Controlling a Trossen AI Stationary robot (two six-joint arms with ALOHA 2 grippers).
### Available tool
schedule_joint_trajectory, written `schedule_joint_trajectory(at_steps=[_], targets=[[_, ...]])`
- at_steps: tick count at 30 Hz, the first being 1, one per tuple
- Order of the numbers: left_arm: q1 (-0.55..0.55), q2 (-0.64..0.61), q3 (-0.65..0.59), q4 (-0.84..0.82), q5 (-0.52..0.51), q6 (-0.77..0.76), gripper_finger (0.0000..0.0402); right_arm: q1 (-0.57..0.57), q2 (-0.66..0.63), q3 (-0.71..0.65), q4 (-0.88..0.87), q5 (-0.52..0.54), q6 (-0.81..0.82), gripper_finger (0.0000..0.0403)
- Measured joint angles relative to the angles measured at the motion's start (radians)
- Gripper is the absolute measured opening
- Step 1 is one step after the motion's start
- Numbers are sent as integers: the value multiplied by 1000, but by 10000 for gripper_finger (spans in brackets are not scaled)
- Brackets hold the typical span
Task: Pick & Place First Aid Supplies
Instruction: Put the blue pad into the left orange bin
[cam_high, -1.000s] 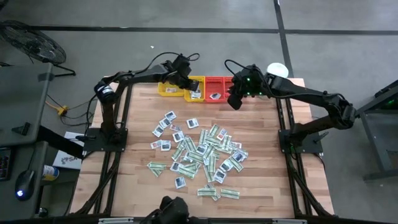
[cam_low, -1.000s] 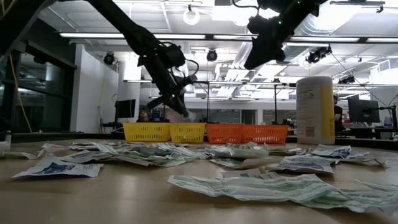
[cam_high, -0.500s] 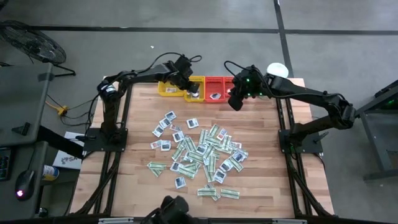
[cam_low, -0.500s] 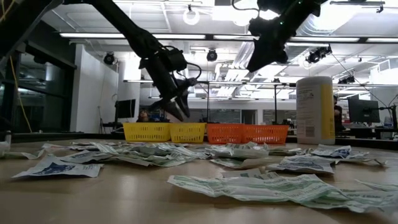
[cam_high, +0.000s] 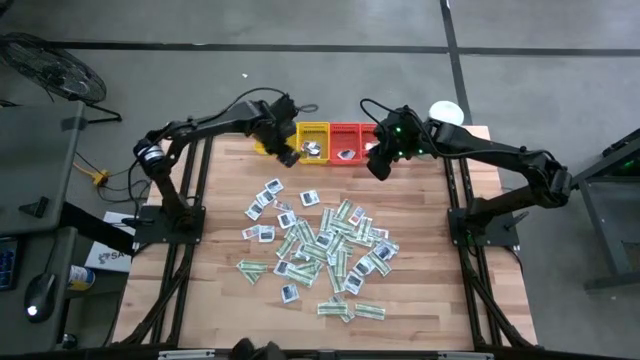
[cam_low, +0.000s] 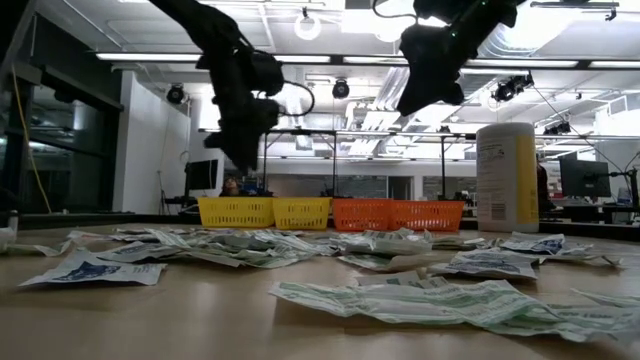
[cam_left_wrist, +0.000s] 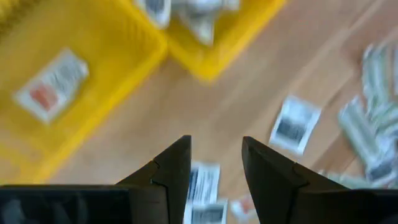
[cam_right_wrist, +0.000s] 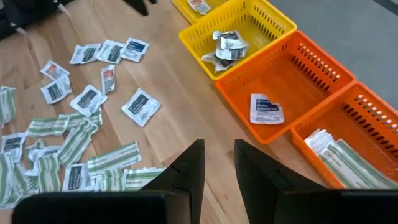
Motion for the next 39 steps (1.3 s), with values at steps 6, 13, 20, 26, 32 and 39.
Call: schedule_joint_trajectory(at_steps=[6,13,20,26,32,39], targets=[[-12,-98,-193,27,1,-69,142,27,0,0,1,19,18,80],[-46,-137,-316,82,-37,-141,142,62,0,0,10,61,19,80],[-99,-134,-355,115,-163,-220,142,84,0,0,18,86,29,80],[-96,-134,-412,192,-169,-228,142,84,0,0,18,82,48,80],[-96,-134,-446,253,-161,-229,142,84,0,0,20,82,53,80],[-96,-134,-449,263,-178,-236,142,84,0,0,21,82,69,80]])
